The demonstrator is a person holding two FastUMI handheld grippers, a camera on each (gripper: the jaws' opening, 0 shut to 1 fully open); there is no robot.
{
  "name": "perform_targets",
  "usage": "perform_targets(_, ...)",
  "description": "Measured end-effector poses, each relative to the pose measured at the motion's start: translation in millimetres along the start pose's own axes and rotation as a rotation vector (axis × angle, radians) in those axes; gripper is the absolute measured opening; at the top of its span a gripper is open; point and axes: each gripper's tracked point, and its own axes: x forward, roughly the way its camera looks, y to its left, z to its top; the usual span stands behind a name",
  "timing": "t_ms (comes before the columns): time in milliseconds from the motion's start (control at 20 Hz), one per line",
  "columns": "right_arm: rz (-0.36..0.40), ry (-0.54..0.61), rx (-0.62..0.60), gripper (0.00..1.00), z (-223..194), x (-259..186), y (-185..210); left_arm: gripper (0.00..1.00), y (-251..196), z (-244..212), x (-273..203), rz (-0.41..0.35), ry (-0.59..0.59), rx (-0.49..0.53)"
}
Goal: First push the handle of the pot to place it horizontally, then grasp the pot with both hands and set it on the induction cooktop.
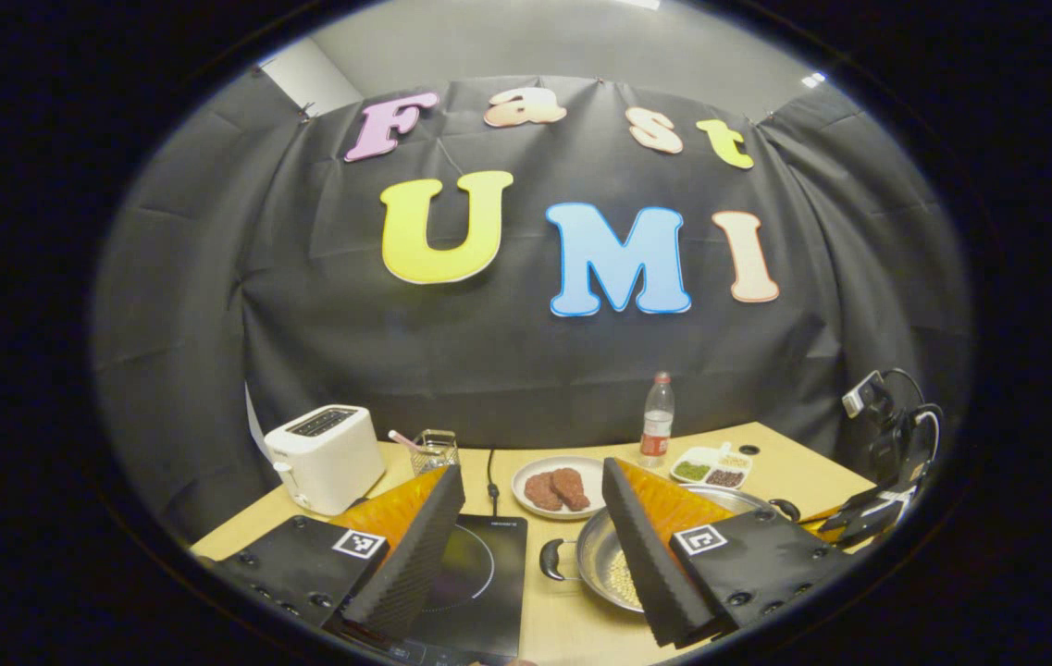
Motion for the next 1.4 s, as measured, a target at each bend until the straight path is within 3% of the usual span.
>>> perform_targets(50,-0.007,-0.011,0.022,0.01,4.4,-2.3,-1.0,0.94,-0.2,-6.3,4.1,-0.008,0.010,-0.003)
perform_targets(100,-0.006,-0.029,0.054,0.01,9.0,-4.6,0.3,0.97,0.5,-11.7,7.5,-0.015,0.016,-0.005)
perform_targets(200,-0.038,-0.083,0.099,0.11,22.4,-10.9,-7.0,0.98,-0.1,-23.8,16.8,-0.028,0.034,-0.005)
perform_targets(250,-0.034,-0.116,0.125,0.40,30.1,-13.6,-9.2,1.00,-1.0,-31.9,22.2,-0.038,0.046,-0.006)
perform_targets(300,-0.024,-0.143,0.155,0.55,36.4,-19.1,-6.4,0.98,-1.6,-39.0,27.0,-0.049,0.062,-0.008)
perform_targets(350,-0.029,-0.164,0.179,0.87,42.1,-22.8,-6.7,0.98,-3.9,-47.6,33.2,-0.061,0.077,-0.009)
perform_targets(400,-0.036,-0.181,0.196,1.00,46.0,-21.2,-8.0,1.00,-4.7,-54.3,37.7,-0.073,0.092,-0.009)
perform_targets(550,-0.053,-0.180,0.224,0.98,48.3,-16.6,-5.5,1.00,-13.2,-81.2,55.2,-0.117,0.155,-0.002)
perform_targets(600,-0.060,-0.174,0.224,0.99,46.9,-14.2,-5.2,0.95,-16.6,-87.9,61.3,-0.132,0.171,0.000)
perform_targets(700,-0.068,-0.163,0.223,0.99,45.5,-9.8,-1.3,1.00,-22.5,-104.8,71.9,-0.153,0.205,0.011)
perform_targets(800,-0.075,-0.157,0.217,0.99,44.4,-5.8,2.0,0.95,-28.3,-123.6,80.9,-0.170,0.252,0.018)
perform_targets(850,-0.080,-0.153,0.217,0.99,44.5,-3.2,3.1,0.98,-31.7,-133.2,84.9,-0.178,0.277,0.015)
perform_targets(1400,-0.122,-0.087,0.243,0.99,34.7,21.3,-2.2,0.98,-48.7,-189.7,104.6,-0.216,0.437,0.000)
